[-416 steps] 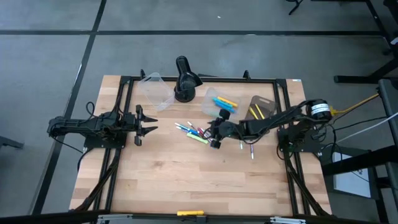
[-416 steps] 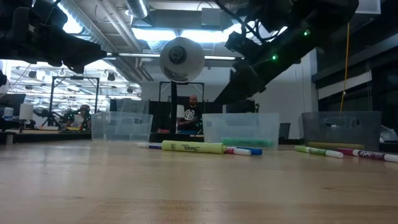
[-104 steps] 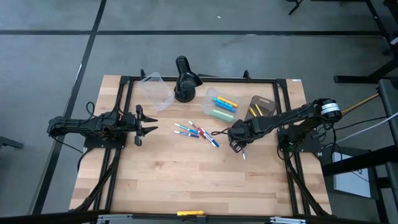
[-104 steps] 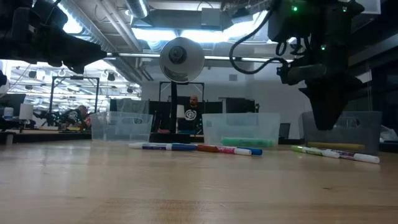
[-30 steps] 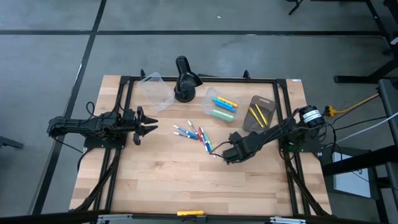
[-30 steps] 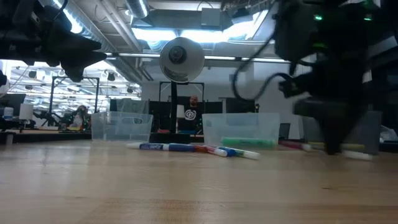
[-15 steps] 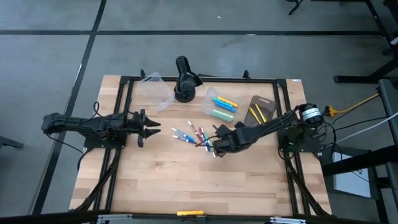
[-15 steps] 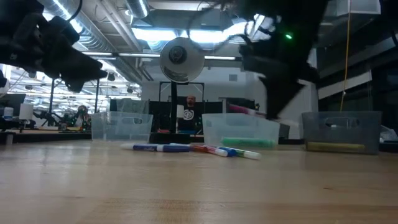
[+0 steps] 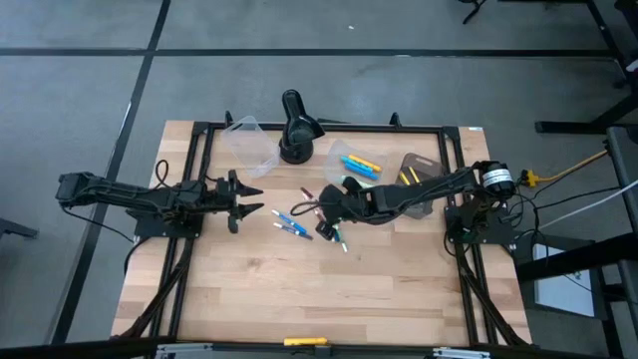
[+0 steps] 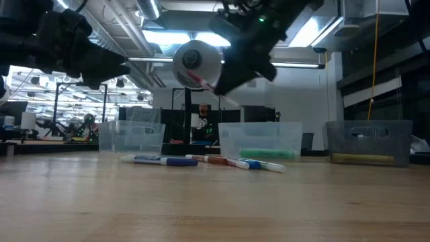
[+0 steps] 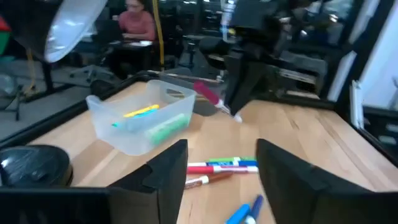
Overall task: Pick & Place Markers
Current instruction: Put the pink marker in the left transparent bin
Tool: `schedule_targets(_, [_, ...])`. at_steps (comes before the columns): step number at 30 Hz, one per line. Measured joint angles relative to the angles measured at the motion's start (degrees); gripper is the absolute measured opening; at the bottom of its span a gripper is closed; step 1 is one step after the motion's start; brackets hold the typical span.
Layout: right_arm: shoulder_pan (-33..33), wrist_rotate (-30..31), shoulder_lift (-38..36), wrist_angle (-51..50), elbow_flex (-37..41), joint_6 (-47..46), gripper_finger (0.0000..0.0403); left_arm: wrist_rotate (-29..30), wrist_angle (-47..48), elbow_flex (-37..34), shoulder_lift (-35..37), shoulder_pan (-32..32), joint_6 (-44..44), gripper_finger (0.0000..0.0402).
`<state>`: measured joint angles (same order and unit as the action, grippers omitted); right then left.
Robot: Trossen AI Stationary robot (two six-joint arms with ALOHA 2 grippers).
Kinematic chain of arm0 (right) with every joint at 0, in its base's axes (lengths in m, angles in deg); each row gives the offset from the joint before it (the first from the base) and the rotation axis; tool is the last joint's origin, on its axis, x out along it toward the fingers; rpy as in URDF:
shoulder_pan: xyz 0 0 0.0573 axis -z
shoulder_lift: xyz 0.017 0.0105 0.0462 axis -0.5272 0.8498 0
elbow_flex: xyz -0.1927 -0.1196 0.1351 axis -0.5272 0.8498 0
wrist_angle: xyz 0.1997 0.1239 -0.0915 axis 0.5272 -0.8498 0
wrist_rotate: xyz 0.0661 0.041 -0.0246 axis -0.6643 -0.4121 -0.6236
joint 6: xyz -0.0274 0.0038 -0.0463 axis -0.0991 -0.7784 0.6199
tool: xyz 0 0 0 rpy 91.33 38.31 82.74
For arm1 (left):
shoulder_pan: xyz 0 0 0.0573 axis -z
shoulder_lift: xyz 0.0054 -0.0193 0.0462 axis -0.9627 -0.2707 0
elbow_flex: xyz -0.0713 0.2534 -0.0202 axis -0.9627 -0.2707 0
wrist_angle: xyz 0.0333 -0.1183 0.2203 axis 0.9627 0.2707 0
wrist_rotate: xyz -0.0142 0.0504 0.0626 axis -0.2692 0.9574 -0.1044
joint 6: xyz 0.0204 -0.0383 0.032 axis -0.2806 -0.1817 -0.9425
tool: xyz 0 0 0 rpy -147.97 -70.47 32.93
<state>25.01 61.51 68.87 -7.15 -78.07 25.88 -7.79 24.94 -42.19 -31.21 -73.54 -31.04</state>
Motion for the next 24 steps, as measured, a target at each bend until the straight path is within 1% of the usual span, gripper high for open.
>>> schedule_targets(4, [0.9,-0.1,0.0,7.5,0.0,6.1,0.0022,2.0,-7.3,0.0,-5.8,0.0,4.0,0.0214])
schedule_targets(7, [1.6,-0.7,0.0,12.1,0.0,10.0,0.0023,1.5,-15.4,0.0,-10.1,0.0,4.4,0.0223])
schedule_targets(12, [2.6,-4.1,0.0,17.9,0.0,14.5,0.0023,1.5,-24.4,0.1,-18.0,0.0,5.5,0.0221])
schedule_targets(17, [2.9,-4.6,0.0,21.2,0.0,17.4,0.0023,1.5,-32.9,2.2,-26.9,0.1,5.7,0.0217])
schedule_targets(19, [2.9,-4.9,0.0,22.4,0.0,18.3,0.0023,1.4,-35.2,3.7,-30.6,0.1,5.7,0.0217])
schedule_targets(21, [3.0,-6.1,0.0,23.3,0.0,18.6,0.0024,1.0,-35.7,6.1,-34.2,0.1,4.7,0.0218])
schedule_targets(24, [3.0,-6.2,0.0,24.0,0.0,19.5,0.0023,0.3,-35.7,9.5,-39.5,0.1,2.7,0.0219])
